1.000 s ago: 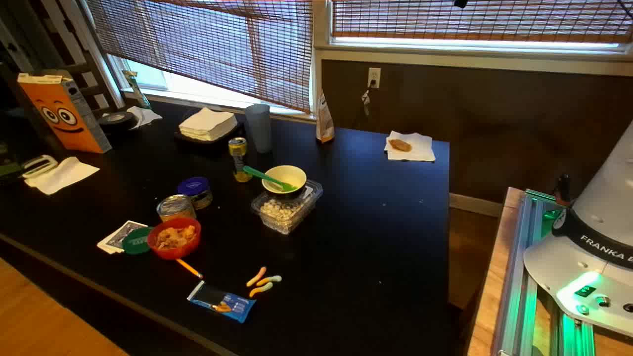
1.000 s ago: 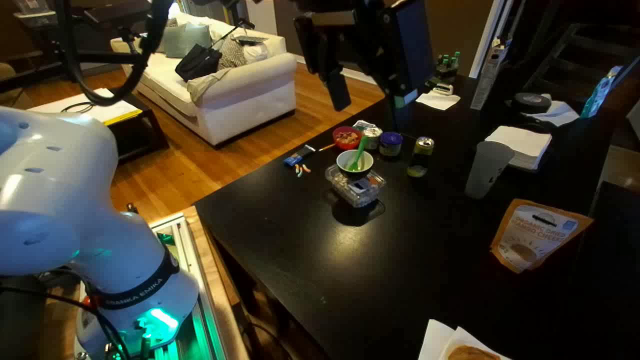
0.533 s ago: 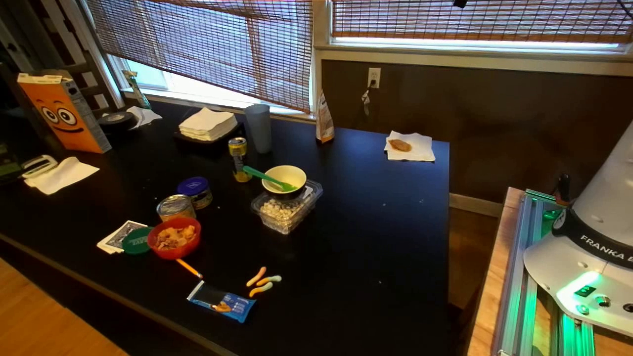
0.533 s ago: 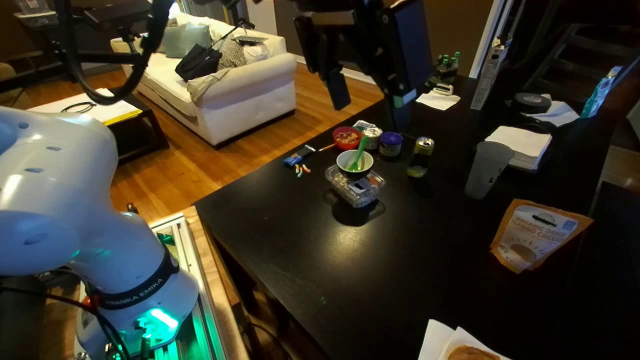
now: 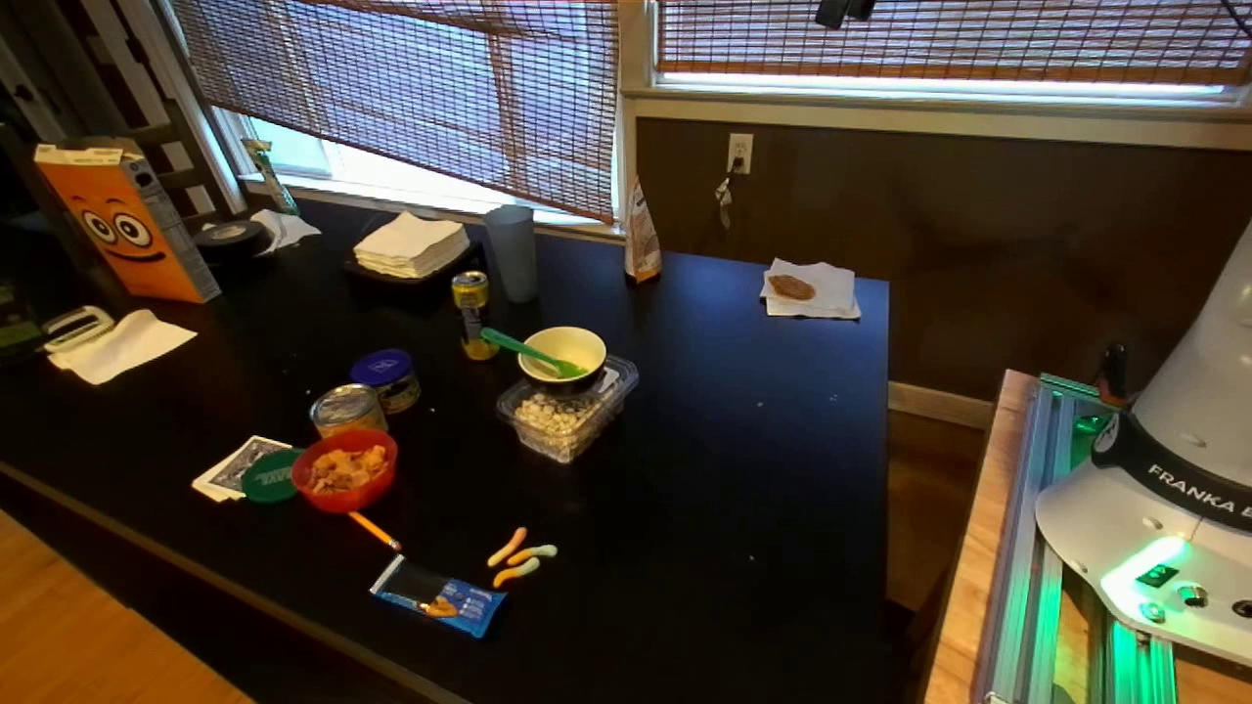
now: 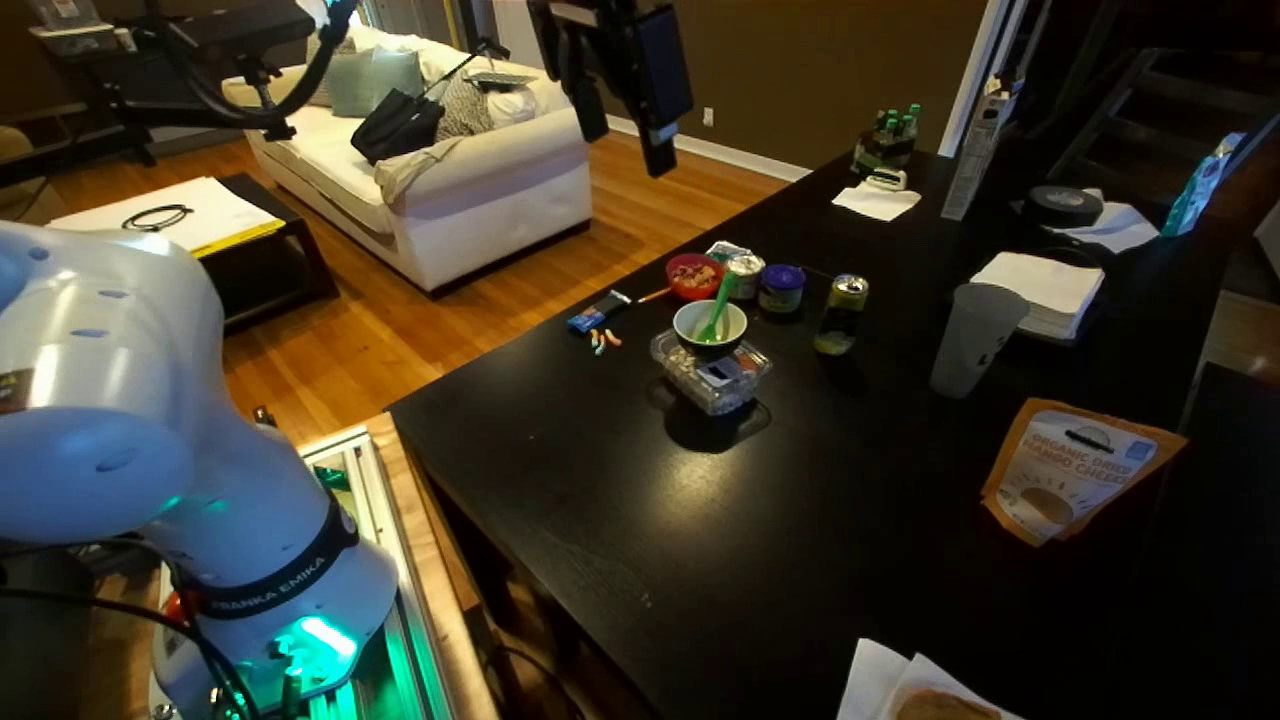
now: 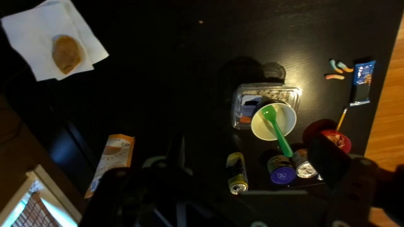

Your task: Put the red bowl on the right side of the clear object

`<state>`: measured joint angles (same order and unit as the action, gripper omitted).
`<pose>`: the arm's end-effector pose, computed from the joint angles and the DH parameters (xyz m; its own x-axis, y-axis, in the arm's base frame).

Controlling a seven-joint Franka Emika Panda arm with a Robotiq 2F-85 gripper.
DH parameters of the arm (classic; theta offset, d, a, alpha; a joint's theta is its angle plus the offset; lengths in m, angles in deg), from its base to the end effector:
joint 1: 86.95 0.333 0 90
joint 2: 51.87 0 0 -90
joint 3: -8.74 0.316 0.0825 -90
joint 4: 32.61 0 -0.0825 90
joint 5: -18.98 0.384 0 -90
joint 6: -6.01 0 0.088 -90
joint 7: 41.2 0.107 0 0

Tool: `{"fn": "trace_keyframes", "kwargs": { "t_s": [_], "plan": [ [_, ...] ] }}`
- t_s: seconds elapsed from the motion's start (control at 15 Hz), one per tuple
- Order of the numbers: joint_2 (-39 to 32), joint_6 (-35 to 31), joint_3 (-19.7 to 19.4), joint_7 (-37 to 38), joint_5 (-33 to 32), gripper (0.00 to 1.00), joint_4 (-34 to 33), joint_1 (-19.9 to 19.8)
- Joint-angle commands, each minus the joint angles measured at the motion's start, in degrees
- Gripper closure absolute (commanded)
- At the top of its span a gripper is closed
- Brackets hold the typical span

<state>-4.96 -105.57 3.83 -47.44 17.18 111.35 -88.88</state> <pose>0.3264 -0.0467 0.5612 0.9678 0.0155 0.2511 0.0171 -0.9998 -0.0041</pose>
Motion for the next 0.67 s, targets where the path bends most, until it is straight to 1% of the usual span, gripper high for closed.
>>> {"fn": "trace_keyframes", "kwargs": {
  "t_s": [0.0, 0.27, 0.33, 0.4, 0.6],
  "plan": [
    [-1.7, -0.2, 5.7, 11.9, 5.9, 0.00, 0.8, 1.1],
    [-5.7, -0.9, 13.4, 26.4, 9.7, 0.00, 0.4, 1.2],
    [-7.0, -2.1, 15.4, 29.8, 10.5, 0.00, 0.5, 1.4],
    [-8.2, -3.7, 17.0, 32.2, 11.4, 0.00, 0.5, 1.9],
    [-14.2, -12.9, 21.8, 39.4, 14.2, 0.00, -0.8, 3.0]
  ]
}}
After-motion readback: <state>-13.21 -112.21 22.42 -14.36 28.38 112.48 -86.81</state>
